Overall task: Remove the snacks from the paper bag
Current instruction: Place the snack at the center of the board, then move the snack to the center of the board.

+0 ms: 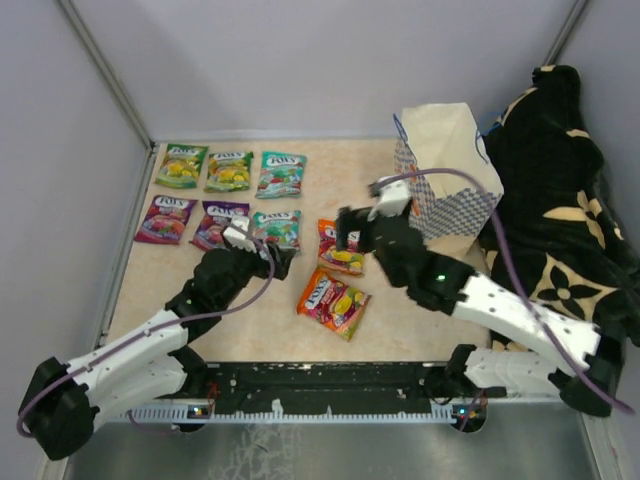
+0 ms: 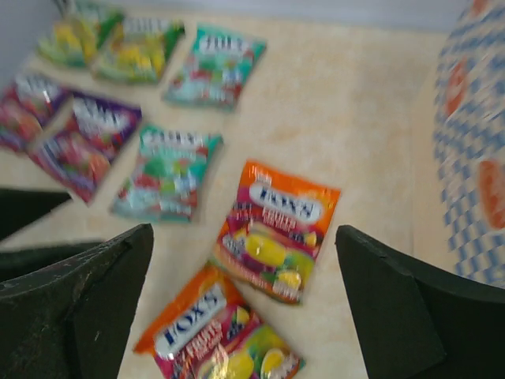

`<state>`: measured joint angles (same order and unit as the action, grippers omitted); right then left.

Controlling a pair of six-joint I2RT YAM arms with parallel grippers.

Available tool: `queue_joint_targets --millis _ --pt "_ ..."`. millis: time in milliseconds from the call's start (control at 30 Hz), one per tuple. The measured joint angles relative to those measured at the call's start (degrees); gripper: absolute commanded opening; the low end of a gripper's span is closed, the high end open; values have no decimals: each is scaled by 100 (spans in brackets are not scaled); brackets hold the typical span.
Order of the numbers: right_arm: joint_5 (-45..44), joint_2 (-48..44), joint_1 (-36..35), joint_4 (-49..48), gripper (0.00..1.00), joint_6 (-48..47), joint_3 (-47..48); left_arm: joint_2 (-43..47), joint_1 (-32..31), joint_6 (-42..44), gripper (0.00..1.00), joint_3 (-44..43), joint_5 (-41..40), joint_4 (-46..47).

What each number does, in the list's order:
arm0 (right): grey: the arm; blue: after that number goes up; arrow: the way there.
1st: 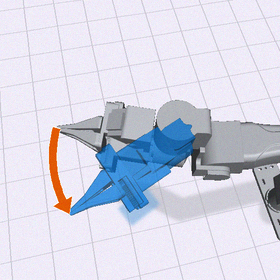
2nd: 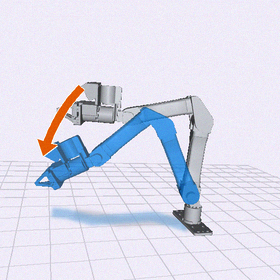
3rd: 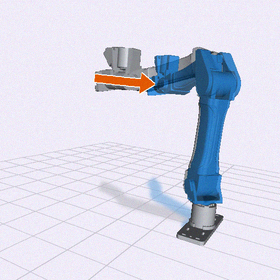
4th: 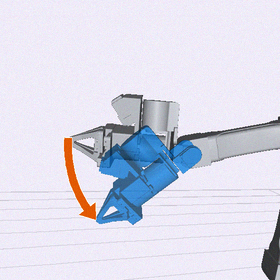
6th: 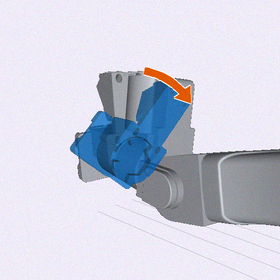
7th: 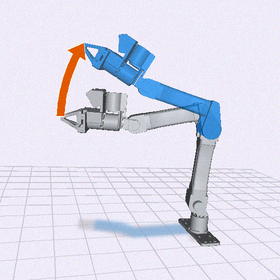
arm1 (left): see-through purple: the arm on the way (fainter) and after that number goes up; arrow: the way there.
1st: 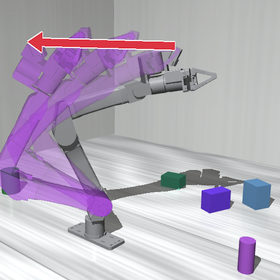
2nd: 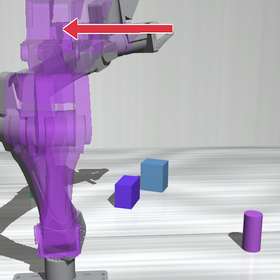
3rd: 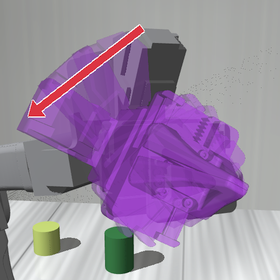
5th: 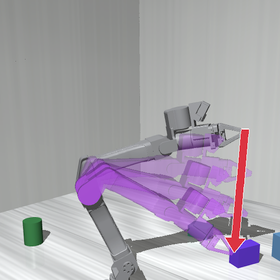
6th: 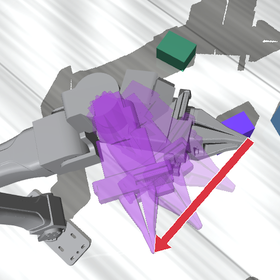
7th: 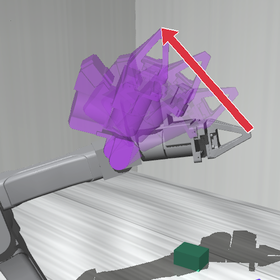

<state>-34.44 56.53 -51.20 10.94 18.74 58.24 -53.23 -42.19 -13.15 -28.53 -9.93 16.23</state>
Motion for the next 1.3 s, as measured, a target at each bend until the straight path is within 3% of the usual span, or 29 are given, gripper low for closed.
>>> queue_joint_targets --millis 67,100,267,333,500,733,1000,1300 --pt "-273 468 -614 52 99 -17 -328 363 127 -319 84 643 -350 35" --pt "-271 789 -785 146 99 116 -446 439 160 -470 82 844 -439 -33" --pt "446 1867 -446 516 95 1038 -645 385 170 -1064 87 1071 -348 -647" --pt "901 2284 -96 492 90 1370 -640 223 170 -1239 99 1029 -120 -837" --pt "1648 3257 367 396 78 1821 -629 -125 168 -1528 99 992 546 -1202" --pt "1843 3794 457 140 68 1950 -361 -122 160 -1606 99 1036 1043 -1239" --pt "1945 4579 1016 -149 67 1574 352 -144 140 -1663 99 1198 1294 -1211" --pt "2439 6059 1504 269 77 66 2350 -487 131 -1661 100 1263 1325 -1001"
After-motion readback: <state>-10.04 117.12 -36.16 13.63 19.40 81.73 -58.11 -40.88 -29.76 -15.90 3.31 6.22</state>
